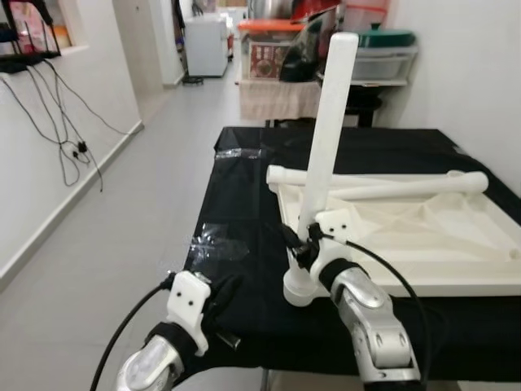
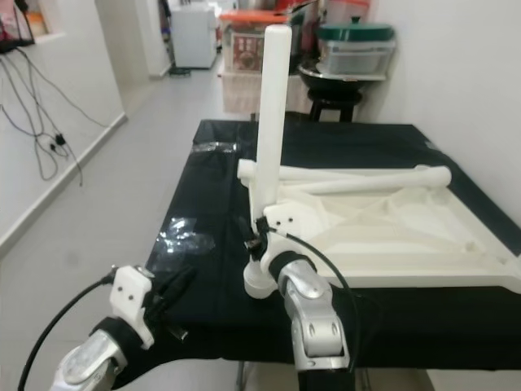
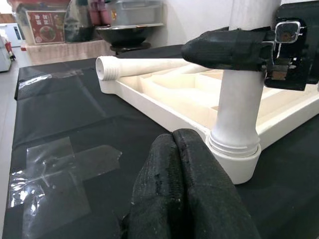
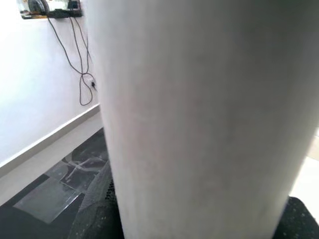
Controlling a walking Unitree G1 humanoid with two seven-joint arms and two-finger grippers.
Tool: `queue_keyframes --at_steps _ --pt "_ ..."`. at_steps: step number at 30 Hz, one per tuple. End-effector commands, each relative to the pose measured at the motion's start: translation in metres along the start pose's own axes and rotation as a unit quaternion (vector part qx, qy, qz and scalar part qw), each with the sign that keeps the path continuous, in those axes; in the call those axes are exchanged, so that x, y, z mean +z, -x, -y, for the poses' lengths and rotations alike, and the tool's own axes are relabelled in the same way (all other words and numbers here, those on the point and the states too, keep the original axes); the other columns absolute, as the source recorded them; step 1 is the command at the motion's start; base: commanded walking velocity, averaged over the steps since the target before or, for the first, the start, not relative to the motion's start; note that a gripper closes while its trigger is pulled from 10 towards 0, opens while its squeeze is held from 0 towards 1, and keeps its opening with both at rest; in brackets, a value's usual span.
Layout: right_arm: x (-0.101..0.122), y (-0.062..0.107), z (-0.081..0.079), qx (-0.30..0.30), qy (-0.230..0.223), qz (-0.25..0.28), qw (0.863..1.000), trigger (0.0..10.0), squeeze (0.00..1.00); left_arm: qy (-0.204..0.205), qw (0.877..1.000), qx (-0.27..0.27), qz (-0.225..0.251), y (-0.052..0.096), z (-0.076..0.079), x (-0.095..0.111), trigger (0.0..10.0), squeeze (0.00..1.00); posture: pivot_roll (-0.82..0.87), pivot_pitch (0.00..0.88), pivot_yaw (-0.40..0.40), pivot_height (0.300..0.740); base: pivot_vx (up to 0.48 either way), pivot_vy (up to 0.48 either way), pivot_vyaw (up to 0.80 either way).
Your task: Building children table
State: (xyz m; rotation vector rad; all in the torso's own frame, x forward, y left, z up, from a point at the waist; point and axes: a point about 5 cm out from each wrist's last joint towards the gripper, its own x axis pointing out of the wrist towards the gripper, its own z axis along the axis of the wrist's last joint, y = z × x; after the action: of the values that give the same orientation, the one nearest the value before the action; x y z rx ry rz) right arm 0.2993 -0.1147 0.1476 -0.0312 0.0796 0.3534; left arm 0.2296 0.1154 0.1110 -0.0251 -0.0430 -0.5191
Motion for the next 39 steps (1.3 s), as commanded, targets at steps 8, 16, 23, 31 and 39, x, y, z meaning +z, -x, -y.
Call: queue_keyframes --at_steps 8,16,23,31,39 --pt "-0.009 -0.001 -0.019 0.151 -0.029 -0.042 0.987 10.0 1.00 0.006 1.000 -0.003 -0.008 0.000 -0.002 -0.001 10.0 0.00 0.03 0.000 -0.011 0.740 0.000 0.000 0.00" --pt "0.016 -0.024 0.010 0.343 0.063 -0.011 0.937 10.0 0.00 0.000 1.000 -0.001 -0.008 -0.001 -0.001 -0.003 10.0 0.00 0.05 0.000 -0.024 0.740 0.000 0.000 0.00" --pt "0.015 -0.038 0.028 0.360 0.037 -0.040 0.931 10.0 0.00 0.000 1.000 -0.011 -0.012 0.004 0.006 -0.004 10.0 0.00 0.07 0.000 -0.032 0.740 0.000 0.000 0.00" --pt "0.011 -0.046 0.052 0.351 0.001 -0.046 0.935 0.0 0.00 0.001 1.000 -0.025 -0.017 0.011 0.014 -0.005 10.0 0.00 0.08 0.000 -0.034 0.740 0.000 0.000 0.00" --pt "-0.006 -0.029 0.059 0.337 -0.001 -0.040 0.941 0.0 0.00 0.004 0.999 -0.025 -0.022 0.015 0.016 -0.006 10.0 0.00 0.07 0.000 -0.035 0.740 0.000 0.000 0.00"
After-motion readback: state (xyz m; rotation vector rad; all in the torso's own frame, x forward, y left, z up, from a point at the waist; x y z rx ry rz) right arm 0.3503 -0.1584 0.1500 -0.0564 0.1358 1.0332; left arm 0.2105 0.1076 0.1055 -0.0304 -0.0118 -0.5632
